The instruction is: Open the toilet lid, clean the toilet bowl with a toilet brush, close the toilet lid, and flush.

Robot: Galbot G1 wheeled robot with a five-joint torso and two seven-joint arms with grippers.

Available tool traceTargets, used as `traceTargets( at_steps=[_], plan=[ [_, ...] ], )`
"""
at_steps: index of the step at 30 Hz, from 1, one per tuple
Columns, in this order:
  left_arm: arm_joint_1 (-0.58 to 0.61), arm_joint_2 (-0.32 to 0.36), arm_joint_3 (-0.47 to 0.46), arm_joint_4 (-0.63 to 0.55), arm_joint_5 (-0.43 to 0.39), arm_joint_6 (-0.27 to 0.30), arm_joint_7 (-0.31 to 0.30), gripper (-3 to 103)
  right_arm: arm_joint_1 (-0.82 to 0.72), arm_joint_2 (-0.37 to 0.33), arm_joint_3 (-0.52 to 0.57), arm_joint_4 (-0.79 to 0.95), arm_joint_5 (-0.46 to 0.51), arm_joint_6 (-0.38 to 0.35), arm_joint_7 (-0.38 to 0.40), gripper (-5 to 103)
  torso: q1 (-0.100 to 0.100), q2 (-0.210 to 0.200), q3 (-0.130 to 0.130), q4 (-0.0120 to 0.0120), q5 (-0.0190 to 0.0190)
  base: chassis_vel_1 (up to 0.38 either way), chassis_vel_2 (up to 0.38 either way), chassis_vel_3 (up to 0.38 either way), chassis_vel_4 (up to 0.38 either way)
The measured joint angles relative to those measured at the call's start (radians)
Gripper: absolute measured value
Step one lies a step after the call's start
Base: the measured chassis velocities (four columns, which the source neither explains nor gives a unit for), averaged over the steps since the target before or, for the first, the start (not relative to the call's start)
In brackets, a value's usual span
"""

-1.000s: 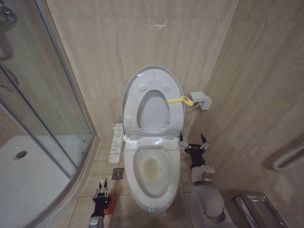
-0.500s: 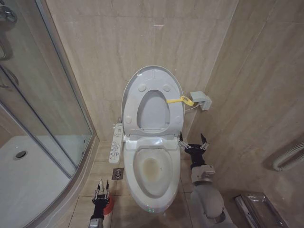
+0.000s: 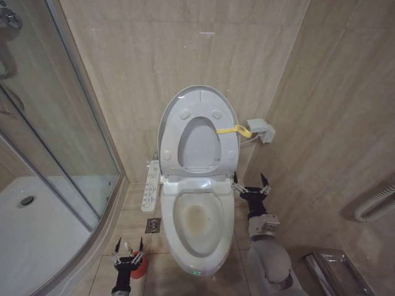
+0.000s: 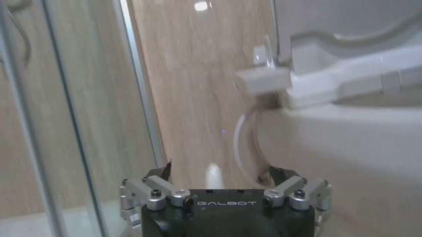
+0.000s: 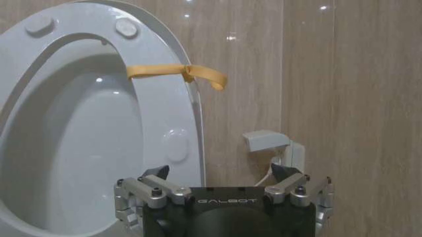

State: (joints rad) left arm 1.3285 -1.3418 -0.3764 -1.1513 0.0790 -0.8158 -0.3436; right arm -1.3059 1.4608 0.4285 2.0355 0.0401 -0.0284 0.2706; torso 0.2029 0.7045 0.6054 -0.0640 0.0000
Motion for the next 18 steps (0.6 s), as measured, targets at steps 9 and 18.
traceTargets(
  at_steps=[9,18],
  plan=[
    [0.163,0.003,-0.080,-0.379,0.011,0.100,0.022,100,0.000,0.000,0.000,0.000,0.000,0.000,0.000,100,0.000,0.000,0.000,-0.0001,0.0001,0.000,0.000,0.000,0.000],
    [0.317,0.035,-0.173,-0.724,-0.064,0.230,0.095,100,0.000,0.000,0.000,0.000,0.000,0.000,0.000,100,0.000,0.000,0.000,0.0001,0.0000,0.000,0.000,0.000,0.000]
  ],
)
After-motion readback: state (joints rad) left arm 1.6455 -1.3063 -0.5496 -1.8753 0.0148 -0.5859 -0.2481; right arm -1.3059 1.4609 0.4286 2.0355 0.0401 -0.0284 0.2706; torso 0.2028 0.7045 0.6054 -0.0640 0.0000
